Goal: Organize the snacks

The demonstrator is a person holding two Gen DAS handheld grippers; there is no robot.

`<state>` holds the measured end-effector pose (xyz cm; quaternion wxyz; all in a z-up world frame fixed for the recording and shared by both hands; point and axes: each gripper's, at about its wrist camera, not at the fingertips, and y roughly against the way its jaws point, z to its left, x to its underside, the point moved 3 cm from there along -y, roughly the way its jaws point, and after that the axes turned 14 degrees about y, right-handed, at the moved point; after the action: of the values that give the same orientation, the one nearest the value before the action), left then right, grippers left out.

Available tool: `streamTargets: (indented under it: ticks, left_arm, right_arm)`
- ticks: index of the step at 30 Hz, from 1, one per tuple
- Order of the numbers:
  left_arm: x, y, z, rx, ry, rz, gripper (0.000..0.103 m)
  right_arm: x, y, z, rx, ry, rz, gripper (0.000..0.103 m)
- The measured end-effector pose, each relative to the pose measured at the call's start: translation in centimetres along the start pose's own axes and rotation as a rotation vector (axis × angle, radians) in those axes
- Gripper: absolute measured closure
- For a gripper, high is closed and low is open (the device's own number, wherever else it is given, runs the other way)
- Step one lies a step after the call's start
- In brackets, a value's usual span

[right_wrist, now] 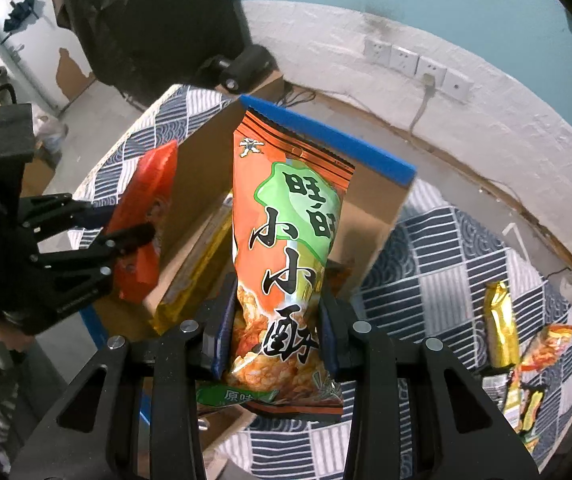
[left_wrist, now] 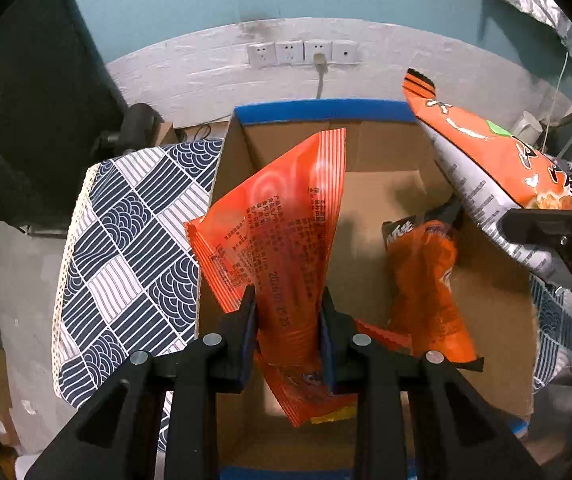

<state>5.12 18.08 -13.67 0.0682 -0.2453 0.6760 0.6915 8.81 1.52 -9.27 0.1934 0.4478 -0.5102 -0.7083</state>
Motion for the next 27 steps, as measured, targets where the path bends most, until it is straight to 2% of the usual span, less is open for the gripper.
streamTargets:
  ticks: [4, 6, 7, 8, 9, 15, 18, 21, 27]
  left_arm:
    - [-0.1, -0.1, -0.3, -0.006, -0.003, 0.002, 0.074]
    - [-0.1, 0.1, -0.5, -0.014, -0.006, -0.009, 0.072]
    - [-0.1, 0.1, -0.6, -0.02, -0.008, -0.014, 0.072]
    - [-0.1, 0.1, -0.6, -0.025, -0.01, -0.014, 0.067]
    - [-0.1, 0.1, -0.6, -0.032, -0.01, -0.012, 0.06]
    - [-0.3, 0.8, -0.9, -0.063, -0.015, -0.039, 0.036]
    - [-0.5, 1.4, -1.1, -0.063, -0.012, -0.052, 0.03]
    - [-0.7, 2.0, -1.7, -0.054, -0.014, -0.063, 0.026]
    - [-0.8, 4.0, -3.4, -0.038, -0.039, -0.104, 0.026]
  right_arm:
    - [-0.3, -0.9, 0.4, -0.021, -0.004, 0.015, 0.067]
    - [-0.2, -1.4, 0.6, -0.03, -0.011, 0.034, 0.062]
    - [0.0, -1.5, 0.7, -0.027, -0.011, 0.038, 0.056]
    - [0.1, -1.4, 0.8, -0.023, -0.01, 0.033, 0.048]
    - [0.2, -1.2, 0.9, -0.018, -0.007, 0.03, 0.046]
    - [0.6, 0.0, 0.7, -0.011, -0.008, 0.008, 0.043]
    - [0.6, 1.0, 0.3, -0.001, -0.018, -0.013, 0.037]
    - [1.0, 2.1, -0.2, -0.002, -0.034, -0.036, 0.035]
    - [2.3, 4.2, -1.4, 0.016, -0.066, -0.068, 0.033]
